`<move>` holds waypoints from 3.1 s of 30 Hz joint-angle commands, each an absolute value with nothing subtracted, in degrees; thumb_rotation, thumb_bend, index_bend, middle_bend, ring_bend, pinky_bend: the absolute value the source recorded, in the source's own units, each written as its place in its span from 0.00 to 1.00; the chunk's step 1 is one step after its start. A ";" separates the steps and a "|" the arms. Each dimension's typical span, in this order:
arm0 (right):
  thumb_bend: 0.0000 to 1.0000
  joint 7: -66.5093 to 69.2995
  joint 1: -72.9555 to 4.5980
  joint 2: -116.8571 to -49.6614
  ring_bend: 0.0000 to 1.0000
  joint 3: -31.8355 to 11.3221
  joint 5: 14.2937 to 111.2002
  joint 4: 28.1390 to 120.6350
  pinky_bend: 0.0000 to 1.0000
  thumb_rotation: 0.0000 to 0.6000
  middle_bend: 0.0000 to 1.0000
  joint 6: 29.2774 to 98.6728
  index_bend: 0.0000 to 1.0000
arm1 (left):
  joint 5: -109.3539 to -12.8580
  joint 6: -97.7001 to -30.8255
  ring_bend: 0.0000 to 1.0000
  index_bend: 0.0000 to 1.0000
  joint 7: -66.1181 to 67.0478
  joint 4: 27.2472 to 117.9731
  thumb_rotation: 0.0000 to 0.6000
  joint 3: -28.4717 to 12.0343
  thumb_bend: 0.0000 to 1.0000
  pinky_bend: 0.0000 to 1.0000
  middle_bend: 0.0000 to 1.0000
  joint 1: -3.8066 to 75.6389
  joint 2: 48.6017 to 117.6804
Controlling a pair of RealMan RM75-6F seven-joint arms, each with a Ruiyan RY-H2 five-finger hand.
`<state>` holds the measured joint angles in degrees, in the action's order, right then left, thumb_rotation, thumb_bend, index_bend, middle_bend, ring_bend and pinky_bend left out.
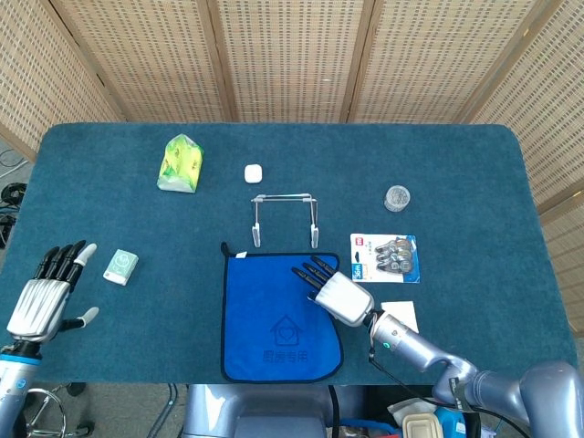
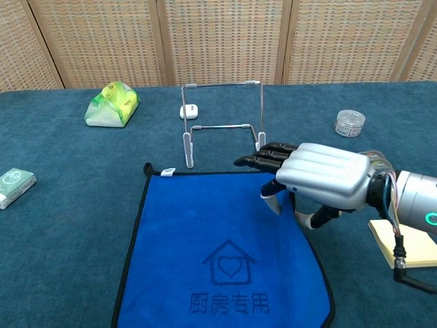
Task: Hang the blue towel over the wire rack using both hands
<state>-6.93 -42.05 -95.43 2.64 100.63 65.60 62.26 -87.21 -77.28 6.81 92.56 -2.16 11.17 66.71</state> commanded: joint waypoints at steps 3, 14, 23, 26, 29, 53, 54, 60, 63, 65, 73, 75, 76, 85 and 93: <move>0.52 -6.93 -42.05 -95.30 0.00 2.71 100.55 65.86 0.00 1.00 0.00 62.31 0.60 | -93.94 -74.74 0.00 0.05 7.52 88.35 1.00 -1.53 0.24 0.00 0.00 15.75 68.75; 0.52 -6.82 -41.90 -94.92 0.00 2.73 99.86 65.89 0.00 1.00 0.00 62.27 0.60 | -115.05 -82.47 0.00 0.18 -1.49 64.70 1.00 -0.13 0.24 0.06 0.00 28.37 83.65; 0.52 -6.58 -41.99 -95.06 0.00 2.44 99.10 65.77 0.00 1.00 0.00 61.79 0.61 | -117.54 -81.77 0.00 0.17 -4.74 56.92 1.00 2.74 0.24 0.06 0.00 32.33 89.99; 0.52 -6.29 -41.93 -95.19 0.00 2.40 98.70 65.45 0.00 1.00 0.00 61.56 0.61 | -117.03 -80.52 0.00 0.18 -6.37 53.93 1.00 4.14 0.24 0.06 0.00 33.04 92.68; 0.52 -6.19 -41.86 -95.25 0.00 2.50 98.57 65.29 0.00 1.00 0.00 61.46 0.61 | -116.44 -80.13 0.00 0.18 -7.92 50.47 1.00 4.85 0.24 0.06 0.00 33.55 95.28; 0.52 -5.55 -41.47 -94.89 0.00 2.67 98.18 64.88 0.00 1.00 0.00 61.91 0.61 | -113.44 -78.48 0.00 0.21 -10.84 38.79 1.00 9.02 0.25 0.07 0.00 37.18 104.21; 0.52 -5.56 -41.46 -94.91 0.00 2.69 98.16 64.83 0.00 1.00 0.00 61.89 0.61 | -113.39 -78.34 0.00 0.21 -10.71 38.73 1.00 9.10 0.25 0.07 0.00 37.32 104.26; 0.52 -5.02 -41.19 -95.30 0.00 2.98 98.15 64.20 0.00 1.00 0.00 61.99 0.61 | -112.78 -77.29 0.00 0.21 -10.20 38.70 1.00 9.74 0.25 0.07 0.00 38.21 105.09; 0.52 -4.48 -41.06 -95.60 0.00 3.10 98.22 63.79 0.00 1.00 0.00 62.23 0.62 | -112.40 -77.14 0.00 0.22 -9.84 38.67 1.00 9.94 0.26 0.07 0.00 38.49 105.43; 0.52 -4.29 -41.05 -95.71 0.00 3.19 98.34 63.60 0.00 1.00 0.00 62.32 0.62 | -112.12 -77.00 0.00 0.23 -9.71 38.63 1.00 10.01 0.28 0.07 0.00 38.66 105.60; 0.52 -4.22 -41.05 -95.73 0.00 3.39 98.70 63.64 0.00 1.00 0.00 62.53 0.62 | -111.00 -76.81 0.00 0.26 -9.29 38.77 1.00 10.16 0.37 0.07 0.00 39.20 105.86; 0.52 -4.22 -41.07 -95.73 0.00 3.39 98.67 63.68 0.00 1.00 0.00 62.45 0.62 | -110.79 -76.64 0.00 0.27 -9.26 38.80 1.00 10.32 0.37 0.07 0.00 39.27 105.83; 0.52 -4.28 -41.07 -95.74 0.00 3.40 98.66 63.68 0.00 1.00 0.00 62.40 0.62 | -110.67 -76.54 0.00 0.28 -9.26 38.82 1.00 10.41 0.38 0.07 0.00 39.28 105.82; 0.52 -4.47 -41.11 -95.93 0.00 3.33 98.52 63.65 0.00 1.00 0.00 62.17 0.62 | -109.90 -75.87 0.00 0.30 -8.99 38.61 1.00 10.93 0.39 0.07 0.00 39.36 106.09; 0.53 -4.44 -41.10 -95.90 0.00 3.25 98.43 63.62 0.00 1.00 0.00 62.20 0.62 | -109.17 -74.80 0.00 0.42 -8.60 38.95 1.00 11.05 0.41 0.07 0.00 39.83 106.71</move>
